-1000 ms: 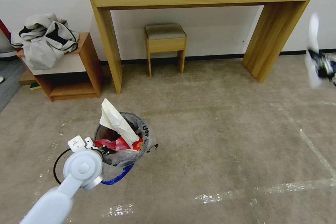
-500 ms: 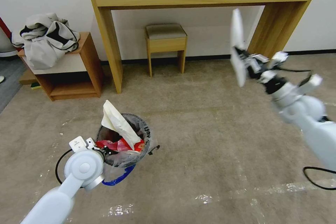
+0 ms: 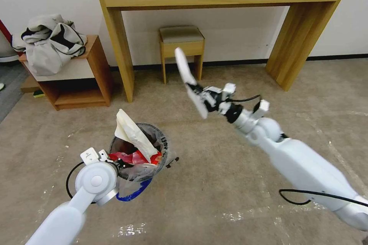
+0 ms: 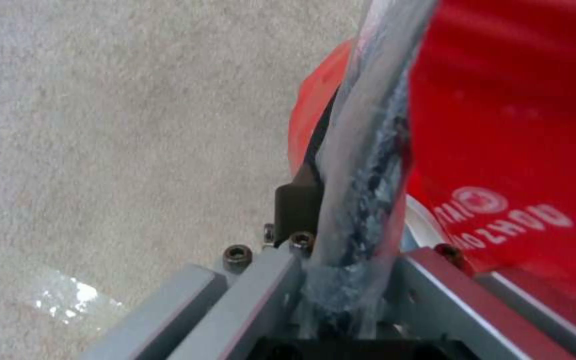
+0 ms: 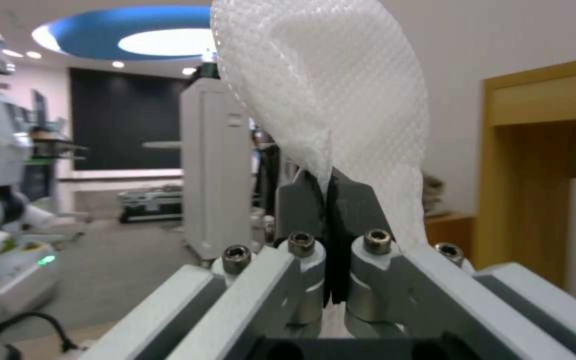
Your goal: Pick up the trash bin and place the garbage on the floor into it.
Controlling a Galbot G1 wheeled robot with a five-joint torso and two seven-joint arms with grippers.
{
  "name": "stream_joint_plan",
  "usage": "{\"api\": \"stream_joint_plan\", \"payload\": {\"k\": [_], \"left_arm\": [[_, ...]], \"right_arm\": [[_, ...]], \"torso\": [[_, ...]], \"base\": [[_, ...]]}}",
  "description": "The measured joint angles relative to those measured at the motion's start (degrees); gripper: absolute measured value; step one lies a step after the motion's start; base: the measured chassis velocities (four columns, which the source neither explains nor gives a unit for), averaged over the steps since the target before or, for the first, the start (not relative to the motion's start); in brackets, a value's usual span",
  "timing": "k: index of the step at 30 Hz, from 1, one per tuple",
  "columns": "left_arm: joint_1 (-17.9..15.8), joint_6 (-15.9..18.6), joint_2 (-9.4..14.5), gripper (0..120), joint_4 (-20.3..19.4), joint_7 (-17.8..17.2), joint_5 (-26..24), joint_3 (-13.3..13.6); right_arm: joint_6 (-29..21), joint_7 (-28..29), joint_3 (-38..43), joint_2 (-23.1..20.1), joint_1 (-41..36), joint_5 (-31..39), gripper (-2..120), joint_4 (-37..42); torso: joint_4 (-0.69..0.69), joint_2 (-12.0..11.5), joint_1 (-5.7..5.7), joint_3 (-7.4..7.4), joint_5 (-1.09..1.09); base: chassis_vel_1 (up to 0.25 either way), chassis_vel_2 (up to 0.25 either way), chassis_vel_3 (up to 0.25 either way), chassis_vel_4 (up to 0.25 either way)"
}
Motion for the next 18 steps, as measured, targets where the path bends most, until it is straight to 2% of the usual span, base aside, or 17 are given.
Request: {"api": "stream_joint_plan", "payload": {"k": [5, 8, 9, 11, 18], "left_arm": [[0.3, 0.1, -0.4, 0, 0.0, 0.1, 0.0, -0.1], [0.3, 0.1, -0.1, 0, 0.0, 0.1, -0.2, -0.2], [0.3, 0.1, -0.1, 0, 0.0, 0.1, -0.2, -0.2], [0.6, 0.1, -0.1, 0, -0.1, 0.1, -0.2, -0.3], [1.1, 0.2, -0.3, 0, -0.3, 0.1, -0.2, -0.5]], "right_arm": [[-0.1, -0.5, -3.6, 3.4, 1.5, -0.8, 0, -1.4], [0.1, -0.9, -7.1, 7.9, 3.1, -1.9, 0, -3.6], [0.1, -0.9, -7.1, 7.9, 3.1, -1.9, 0, -3.6], [0.2, -1.0, -8.7, 11.8, 4.1, -2.5, 0, -4.9], [0.2, -1.1, -11.1, 15.9, 4.9, -3.1, 0, -5.8]], "torso": [[-0.01, 0.0, 0.00, 0.00, 0.00], [-0.01, 0.0, 0.00, 0.00, 0.00], [-0.01, 0.0, 0.00, 0.00, 0.00], [0.01, 0.0, 0.00, 0.00, 0.00], [0.00, 0.0, -0.01, 0.00, 0.00]], "base": [[0.000, 0.000, 0.000, 0.000], [0.000, 0.000, 0.000, 0.000], [0.000, 0.000, 0.000, 0.000], [0.000, 0.000, 0.000, 0.000], [0.000, 0.000, 0.000, 0.000]]}}
